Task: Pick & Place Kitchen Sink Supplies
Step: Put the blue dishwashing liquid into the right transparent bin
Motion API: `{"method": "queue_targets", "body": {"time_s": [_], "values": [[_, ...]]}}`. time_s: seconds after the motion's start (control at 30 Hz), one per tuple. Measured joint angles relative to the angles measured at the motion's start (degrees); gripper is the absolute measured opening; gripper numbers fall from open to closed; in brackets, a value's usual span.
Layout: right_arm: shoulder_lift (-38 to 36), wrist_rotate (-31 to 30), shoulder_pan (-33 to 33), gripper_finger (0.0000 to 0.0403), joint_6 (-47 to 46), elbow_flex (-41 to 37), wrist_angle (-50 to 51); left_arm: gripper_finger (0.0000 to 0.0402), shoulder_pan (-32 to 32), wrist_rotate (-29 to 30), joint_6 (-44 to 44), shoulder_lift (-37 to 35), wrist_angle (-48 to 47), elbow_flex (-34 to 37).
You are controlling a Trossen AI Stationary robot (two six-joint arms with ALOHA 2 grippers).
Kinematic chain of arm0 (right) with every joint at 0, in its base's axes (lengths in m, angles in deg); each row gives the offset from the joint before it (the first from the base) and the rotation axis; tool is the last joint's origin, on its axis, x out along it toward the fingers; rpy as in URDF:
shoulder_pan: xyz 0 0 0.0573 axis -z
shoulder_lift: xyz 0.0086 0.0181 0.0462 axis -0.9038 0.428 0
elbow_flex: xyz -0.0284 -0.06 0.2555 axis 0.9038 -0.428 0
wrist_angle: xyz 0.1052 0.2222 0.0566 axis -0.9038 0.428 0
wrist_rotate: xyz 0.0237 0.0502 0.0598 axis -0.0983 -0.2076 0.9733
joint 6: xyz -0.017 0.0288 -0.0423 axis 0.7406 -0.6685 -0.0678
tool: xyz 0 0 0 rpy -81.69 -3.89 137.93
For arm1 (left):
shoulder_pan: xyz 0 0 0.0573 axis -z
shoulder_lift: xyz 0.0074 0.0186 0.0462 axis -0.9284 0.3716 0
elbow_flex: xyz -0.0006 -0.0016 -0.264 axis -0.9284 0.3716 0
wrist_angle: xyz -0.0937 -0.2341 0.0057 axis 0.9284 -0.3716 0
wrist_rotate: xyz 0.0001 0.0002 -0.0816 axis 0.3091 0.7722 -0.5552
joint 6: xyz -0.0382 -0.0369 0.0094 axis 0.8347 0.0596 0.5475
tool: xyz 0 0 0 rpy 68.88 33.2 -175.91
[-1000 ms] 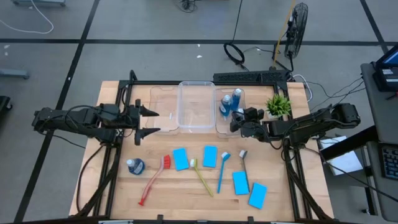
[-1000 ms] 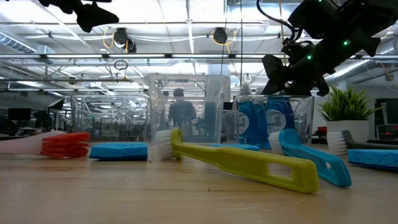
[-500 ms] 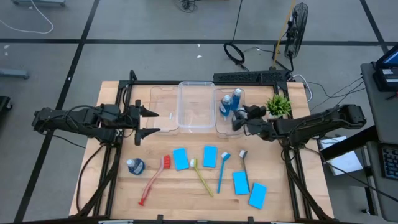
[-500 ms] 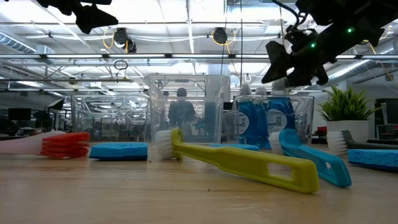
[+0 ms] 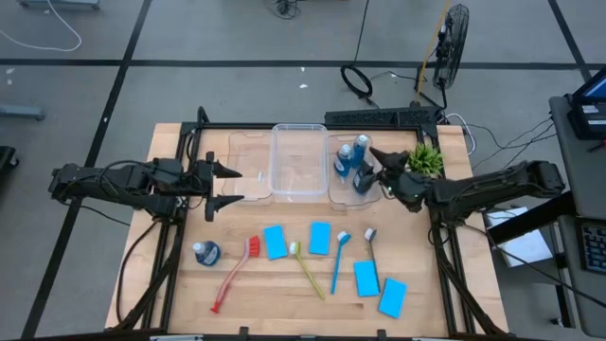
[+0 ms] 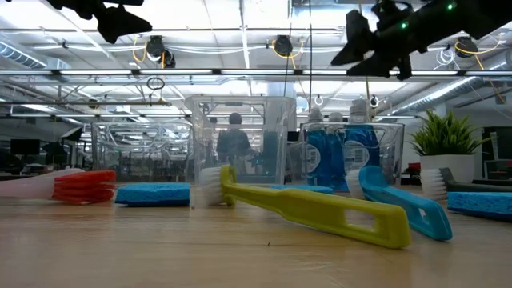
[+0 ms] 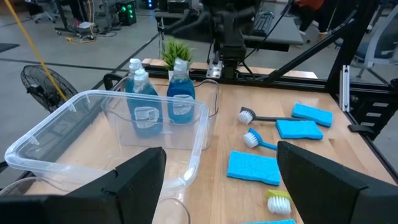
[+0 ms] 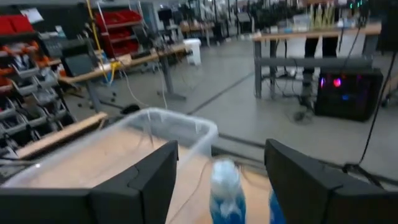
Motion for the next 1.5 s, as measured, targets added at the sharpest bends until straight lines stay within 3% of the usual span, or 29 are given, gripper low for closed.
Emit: {"method": "queue_targets", "body": {"time_s": [0.37, 0.57, 0.73, 0.97, 1.27, 1.5], "values": [[-11.96, 1.55, -2.70, 0.0126, 9.23, 0.00, 1.63, 0.0306, 0.00, -0.04, 0.34, 0.00, 0.07, -0.02], [-19.31, 16.87, -3.33, 0.0066, 9.98, 0.00, 10.77, 0.0306, 0.00, 0.01, 0.53, 0.09, 1.69, -0.02], [-23.71, 25.82, -3.33, 0.0011, 6.35, 0.00, 19.20, 0.0306, 0.00, 0.35, 1.87, 0.11, 2.17, -0.04], [-27.31, 33.67, -3.33, 0.0006, 5.70, 0.00, 24.40, 0.0306, 0.03, 1.55, 1.90, 0.11, 0.37, -0.52], [-31.62, 36.06, -3.32, 0.0001, 3.77, 0.00, 29.02, 0.0306, 3.87, 3.89, 10.08, 4.92, -23.04, -15.81], [-33.80, 38.09, -3.31, 0.0001, 4.96, 0.00, 30.83, 0.0306, 9.59, 4.19, 28.42, 14.65, -45.43, -29.01]]}}
